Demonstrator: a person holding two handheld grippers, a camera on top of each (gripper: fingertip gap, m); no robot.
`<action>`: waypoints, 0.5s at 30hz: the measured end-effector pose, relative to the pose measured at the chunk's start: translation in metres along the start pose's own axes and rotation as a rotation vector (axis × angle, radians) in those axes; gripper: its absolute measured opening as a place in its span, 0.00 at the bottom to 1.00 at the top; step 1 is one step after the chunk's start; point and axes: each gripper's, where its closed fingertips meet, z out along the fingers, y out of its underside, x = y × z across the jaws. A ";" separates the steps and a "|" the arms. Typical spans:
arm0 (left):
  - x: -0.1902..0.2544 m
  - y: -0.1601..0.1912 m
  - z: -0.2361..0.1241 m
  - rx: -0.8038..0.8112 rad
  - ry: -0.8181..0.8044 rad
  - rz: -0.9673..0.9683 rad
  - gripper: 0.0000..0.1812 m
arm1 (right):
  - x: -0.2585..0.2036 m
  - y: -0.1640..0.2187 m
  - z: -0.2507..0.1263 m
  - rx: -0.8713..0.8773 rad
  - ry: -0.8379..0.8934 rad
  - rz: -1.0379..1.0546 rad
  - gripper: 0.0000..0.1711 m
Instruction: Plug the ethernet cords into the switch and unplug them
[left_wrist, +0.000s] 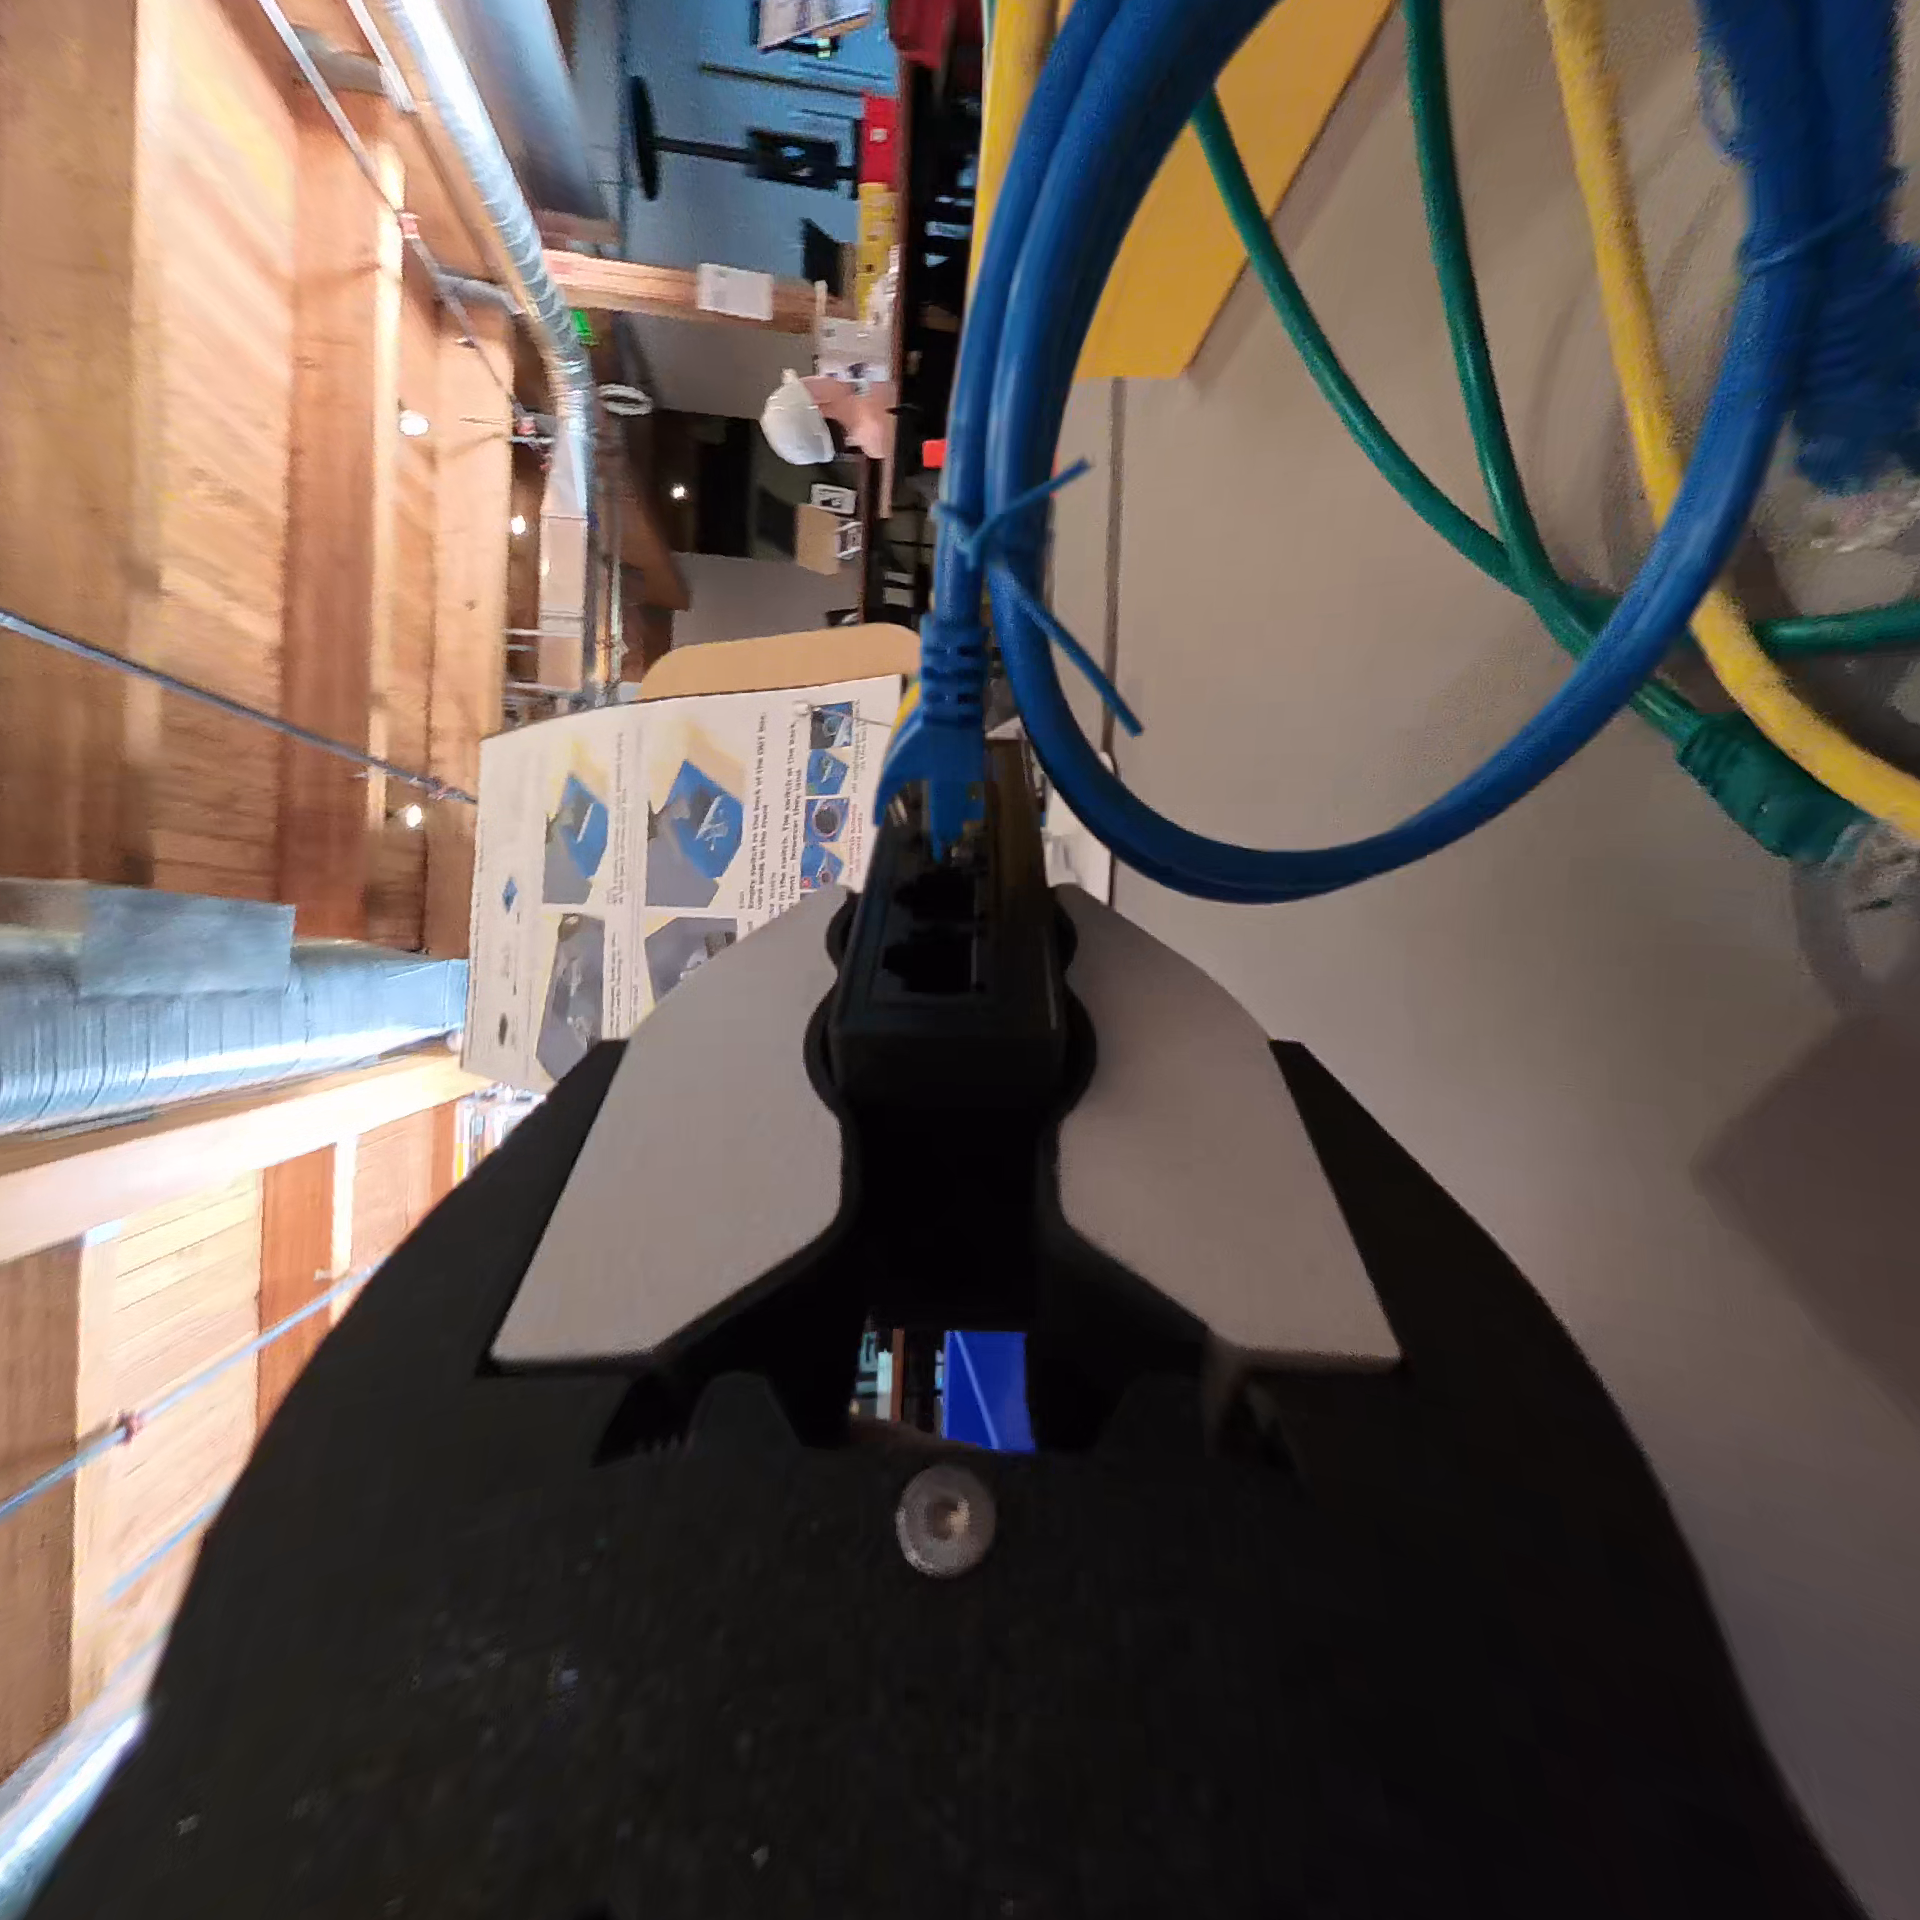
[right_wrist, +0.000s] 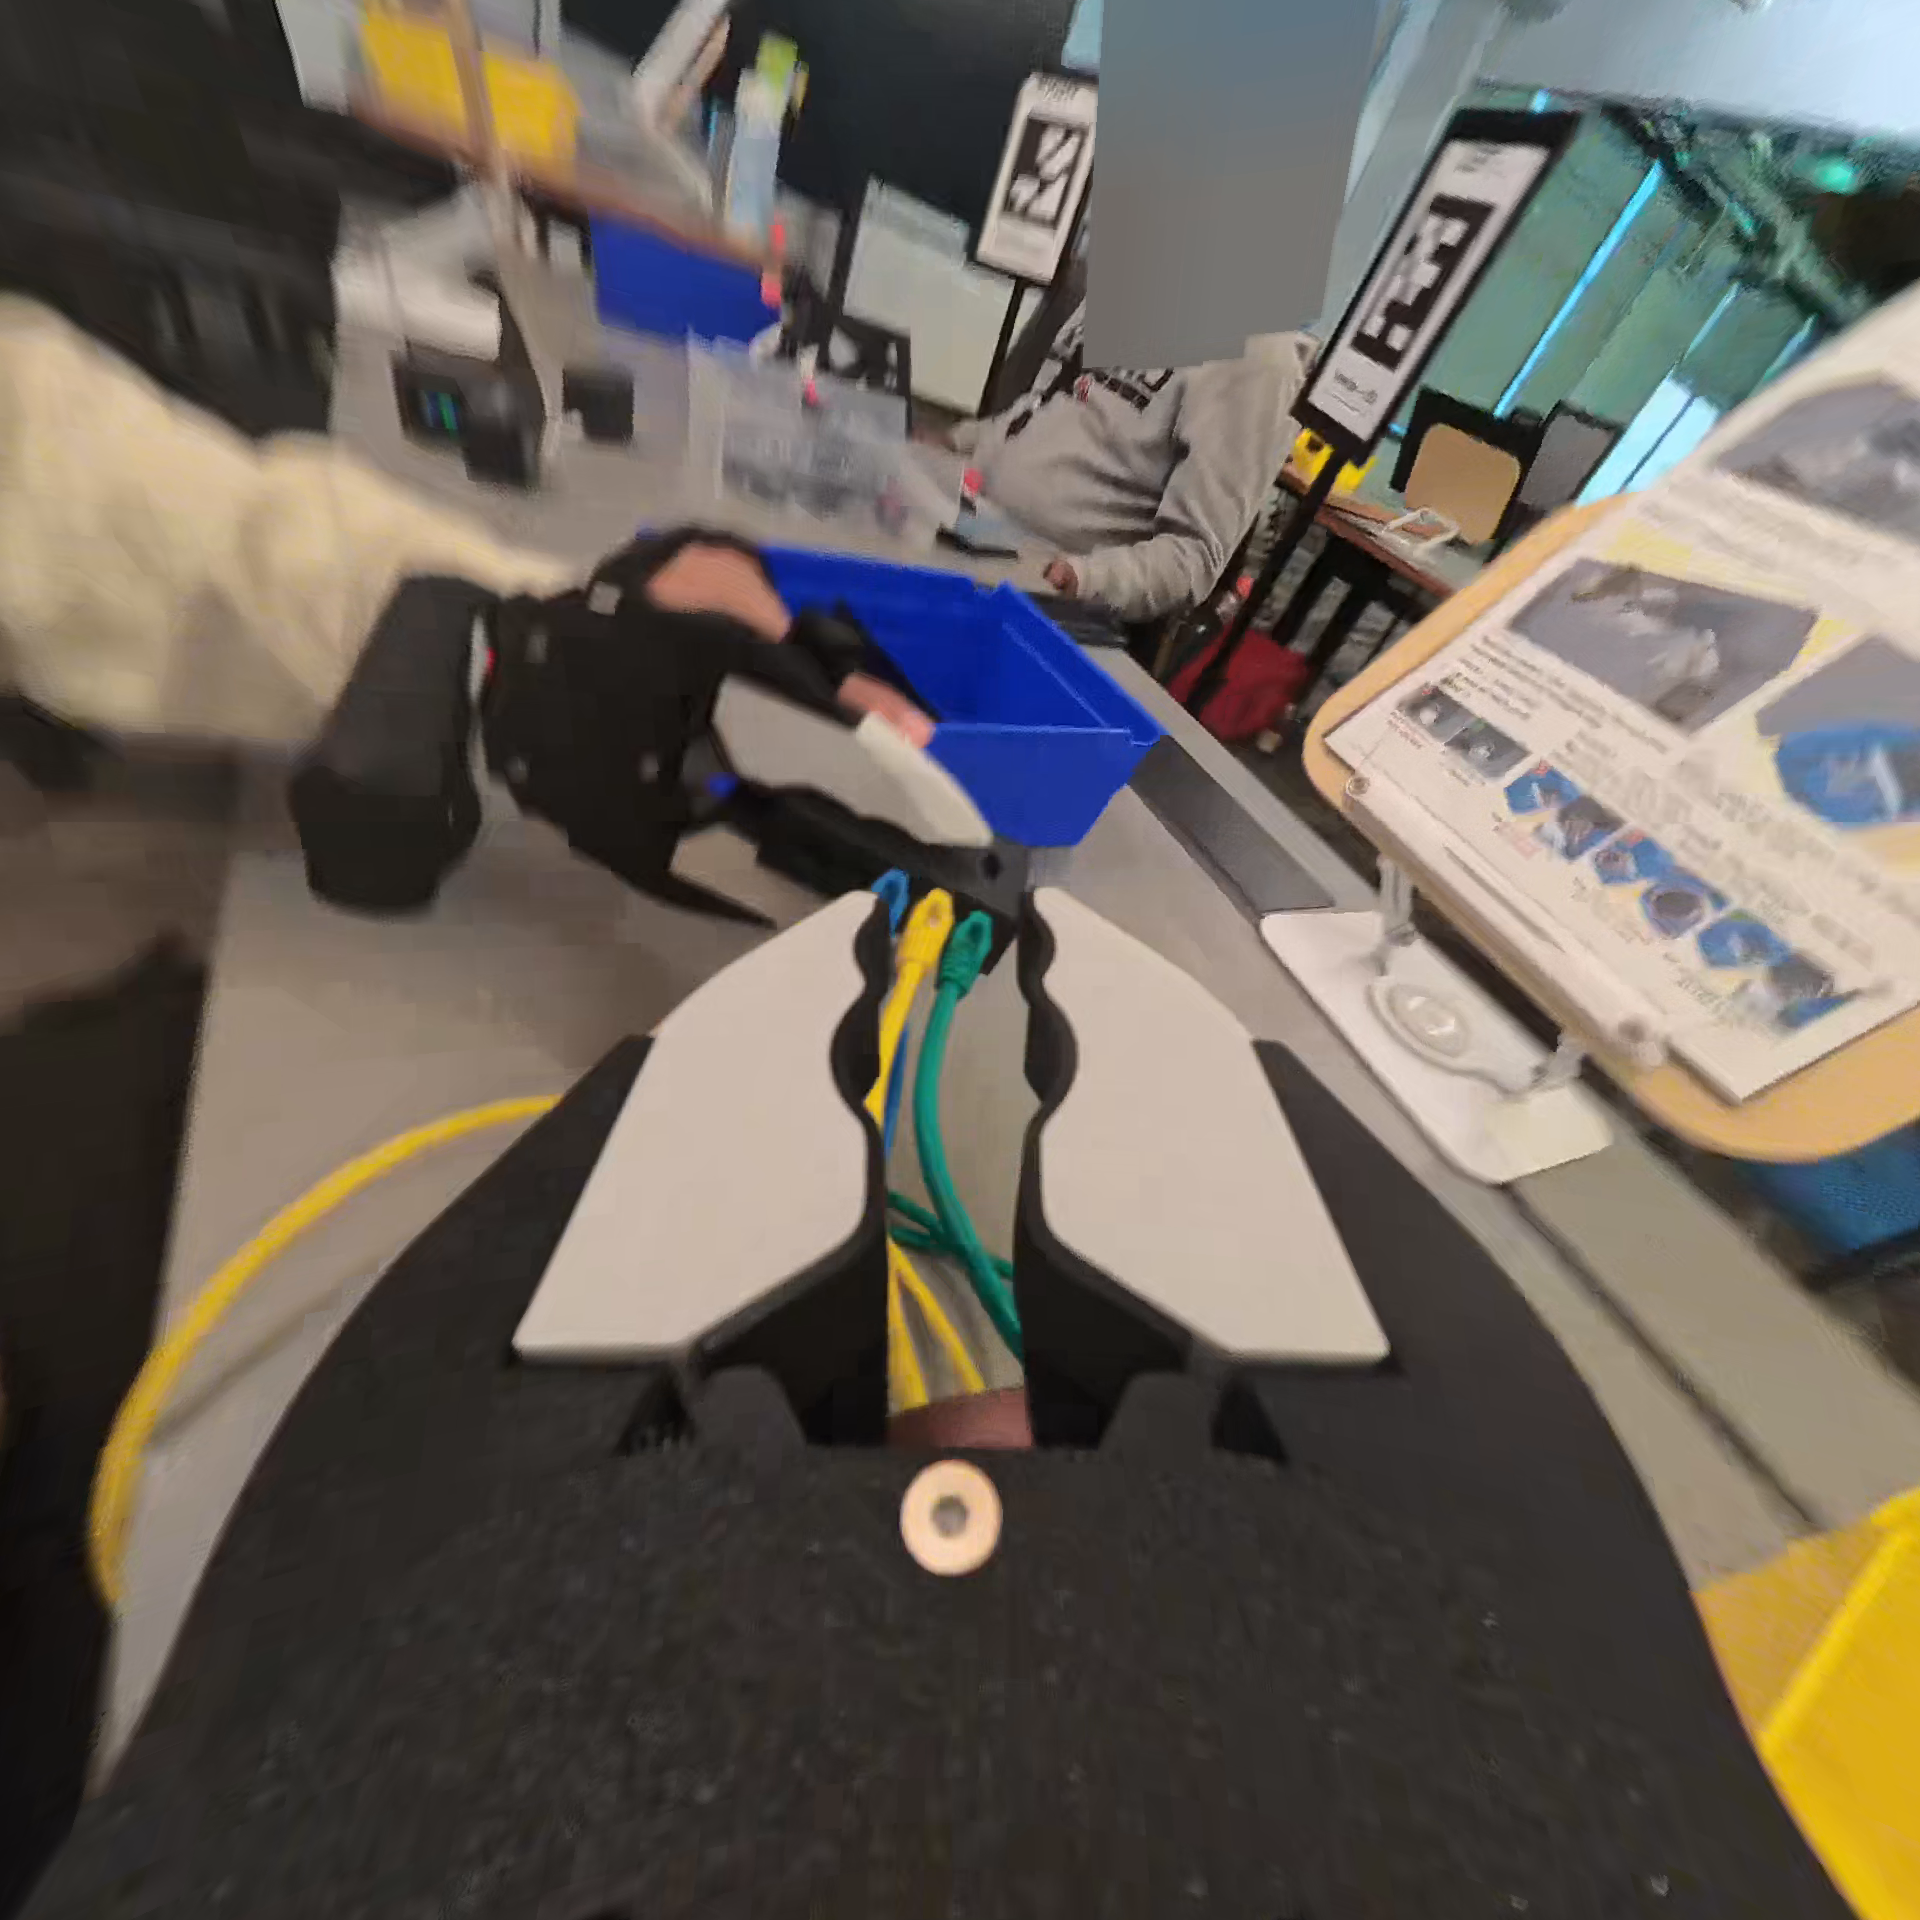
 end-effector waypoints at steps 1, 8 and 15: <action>0.001 0.002 0.002 -0.004 -0.021 -0.018 0.17 | 0.014 -0.004 -0.008 0.028 -0.010 0.118 0.14; -0.055 0.028 0.031 -0.101 -0.295 0.039 0.17 | 0.091 0.045 0.017 -0.145 -0.035 0.649 0.33; -0.130 0.045 0.018 -0.154 -0.618 0.020 0.17 | 0.154 -0.041 0.021 0.035 0.122 0.286 0.25</action>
